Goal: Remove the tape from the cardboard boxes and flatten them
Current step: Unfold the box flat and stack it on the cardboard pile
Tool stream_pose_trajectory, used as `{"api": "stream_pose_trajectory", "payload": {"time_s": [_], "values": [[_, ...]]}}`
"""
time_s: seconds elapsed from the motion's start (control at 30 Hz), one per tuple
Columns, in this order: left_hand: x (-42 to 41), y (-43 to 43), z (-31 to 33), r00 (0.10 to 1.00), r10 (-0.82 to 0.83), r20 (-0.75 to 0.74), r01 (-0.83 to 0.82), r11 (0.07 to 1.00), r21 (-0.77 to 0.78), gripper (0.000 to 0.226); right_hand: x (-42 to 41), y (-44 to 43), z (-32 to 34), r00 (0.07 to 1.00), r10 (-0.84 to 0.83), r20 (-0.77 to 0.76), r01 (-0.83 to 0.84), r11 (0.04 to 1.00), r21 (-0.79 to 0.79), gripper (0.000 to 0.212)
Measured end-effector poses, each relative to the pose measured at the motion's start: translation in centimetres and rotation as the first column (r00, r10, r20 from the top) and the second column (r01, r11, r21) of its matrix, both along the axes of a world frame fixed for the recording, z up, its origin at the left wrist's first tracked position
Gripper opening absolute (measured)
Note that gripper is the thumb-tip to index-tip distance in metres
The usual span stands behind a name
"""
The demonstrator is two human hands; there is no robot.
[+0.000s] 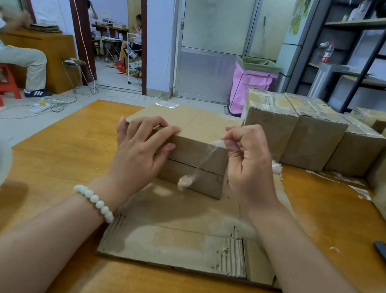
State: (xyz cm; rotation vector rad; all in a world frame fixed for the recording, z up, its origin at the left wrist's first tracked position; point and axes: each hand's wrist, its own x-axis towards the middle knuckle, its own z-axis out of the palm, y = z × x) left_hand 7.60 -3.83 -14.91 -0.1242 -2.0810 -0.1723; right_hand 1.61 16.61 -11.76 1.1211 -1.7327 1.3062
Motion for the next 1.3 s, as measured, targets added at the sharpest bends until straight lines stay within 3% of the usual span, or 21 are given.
{"api": "stream_pose_trajectory", "payload": {"time_s": [0.2,0.27,0.33,0.4,0.47,0.53,0.6,0.7,0.77,0.87,1.0,1.2,1.3], "values": [[-0.1,0.0,0.1,1.0,-0.001,0.028,0.001,1.0,0.003,0.027,0.7,0.2,0.1,0.986,0.031,0.166,-0.025,0.999,-0.041,0.014],[-0.1,0.0,0.1,1.0,0.007,0.024,-0.007,1.0,0.01,0.027,1.1,0.2,0.4,0.946,0.074,0.314,-0.054,0.996,-0.071,0.019],[-0.1,-0.1,0.1,1.0,0.016,0.016,-0.016,1.0,0.018,0.027,1.3,0.2,0.9,0.805,0.218,0.552,-0.138,0.973,-0.184,0.025],[-0.1,-0.1,0.0,1.0,0.028,0.005,-0.028,1.0,0.004,0.027,1.3,0.2,1.3,0.598,0.412,0.688,-0.217,0.909,-0.356,0.027],[0.0,-0.2,-0.1,0.999,0.04,-0.003,-0.04,0.999,-0.01,0.026,1.1,0.5,1.8,0.432,0.559,0.708,-0.235,0.828,-0.51,0.031],[0.0,-0.2,-0.2,0.999,0.048,-0.003,-0.048,0.999,-0.012,0.026,1.1,0.9,2.3,0.339,0.659,0.672,-0.212,0.749,-0.628,0.032],[0.0,-0.2,-0.2,0.999,0.049,0.0,-0.049,0.999,-0.006,0.026,1.2,0.9,2.6,0.382,0.628,0.678,-0.177,0.77,-0.613,0.027],[0.0,-0.1,-0.3,0.999,0.043,0.006,-0.043,0.999,-0.012,0.027,1.7,0.0,2.2,0.539,0.383,0.75,-0.062,0.906,-0.419,0.008],[0.1,-0.1,-0.4,0.999,0.043,0.007,-0.042,0.999,-0.028,0.028,1.8,-0.6,1.4,0.575,0.238,0.783,0.038,0.948,-0.316,0.011],[0.1,-0.1,-0.5,0.999,0.045,-0.001,-0.045,0.998,-0.036,0.028,1.5,-0.6,1.3,0.487,0.21,0.848,0.115,0.947,-0.301,0.032],[0.1,0.0,-0.4,0.999,0.039,-0.011,-0.04,0.999,-0.032,0.028,1.0,0.7,2.1,0.283,0.302,0.91,-0.023,0.951,-0.308,0.034],[0.0,-0.1,-0.4,0.999,0.041,-0.009,-0.041,0.999,-0.023,0.028,1.1,0.0,1.8,0.348,0.3,0.888,-0.099,0.954,-0.283,0.026],[0.1,-0.2,-0.5,0.999,0.039,0.001,-0.039,0.999,-0.016,0.029,1.0,0.0,1.7,0.331,0.317,0.889,-0.097,0.948,-0.302,0.024]]}}
